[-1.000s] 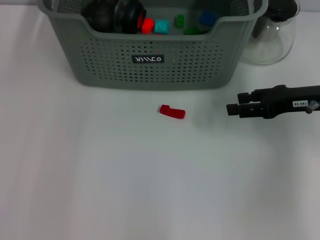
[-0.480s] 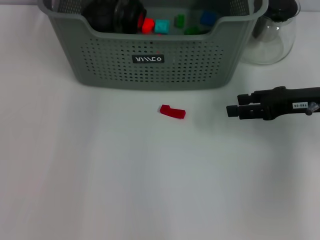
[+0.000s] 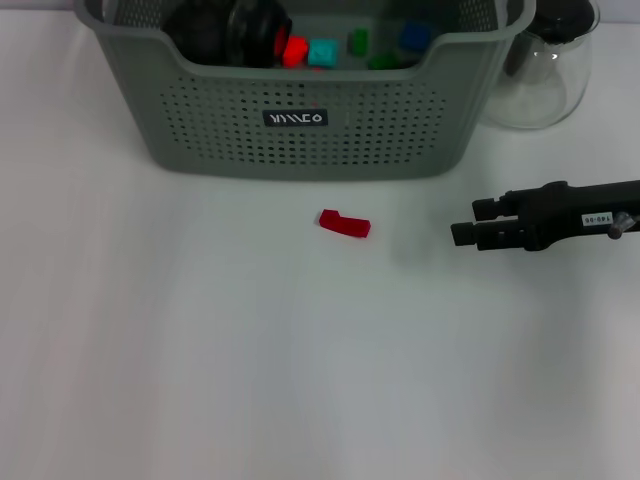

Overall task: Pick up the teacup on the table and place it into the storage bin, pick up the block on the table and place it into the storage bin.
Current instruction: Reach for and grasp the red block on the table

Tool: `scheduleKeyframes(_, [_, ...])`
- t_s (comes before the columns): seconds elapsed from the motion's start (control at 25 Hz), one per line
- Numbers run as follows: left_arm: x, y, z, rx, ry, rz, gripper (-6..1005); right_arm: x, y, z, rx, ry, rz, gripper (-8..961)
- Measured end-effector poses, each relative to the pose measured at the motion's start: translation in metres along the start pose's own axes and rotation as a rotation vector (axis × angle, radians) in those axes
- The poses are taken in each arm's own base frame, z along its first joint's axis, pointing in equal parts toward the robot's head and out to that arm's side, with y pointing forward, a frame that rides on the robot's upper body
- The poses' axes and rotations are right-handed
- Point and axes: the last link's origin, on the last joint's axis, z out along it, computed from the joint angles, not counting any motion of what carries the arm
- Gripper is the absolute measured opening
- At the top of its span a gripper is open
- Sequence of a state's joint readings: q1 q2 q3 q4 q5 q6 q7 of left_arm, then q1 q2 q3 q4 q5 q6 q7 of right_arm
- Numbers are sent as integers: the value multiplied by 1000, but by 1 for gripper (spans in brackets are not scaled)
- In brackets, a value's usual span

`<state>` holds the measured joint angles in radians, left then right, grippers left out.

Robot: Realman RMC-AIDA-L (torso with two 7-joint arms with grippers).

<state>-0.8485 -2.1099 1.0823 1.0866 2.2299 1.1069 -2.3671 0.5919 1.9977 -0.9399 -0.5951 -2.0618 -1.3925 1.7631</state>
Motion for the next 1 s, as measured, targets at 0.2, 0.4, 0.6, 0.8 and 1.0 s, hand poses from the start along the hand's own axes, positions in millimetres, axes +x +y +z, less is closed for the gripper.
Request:
scheduleKeyframes(0.2, [-18,36,-66,-317,183,115,842,-2,4,2,-23,4,-25,676])
scheduleKeyframes(0.4, [-74,55,-120,-624,218,216,846,-12,11,11,-59,8,-81,675])
scheduleKeyframes(0.6, [-127,60,-123,-666,132,232,847,-27,18,29,-68,52,-145,670])
scheduleKeyframes(0.8, [-155,59,-114,-662,29,210,847,-42,24,53,-46,118,-235,661])
scheduleKeyframes(1.0, [-166,60,-112,-663,-29,206,847,-48,29,71,-21,175,-311,652])
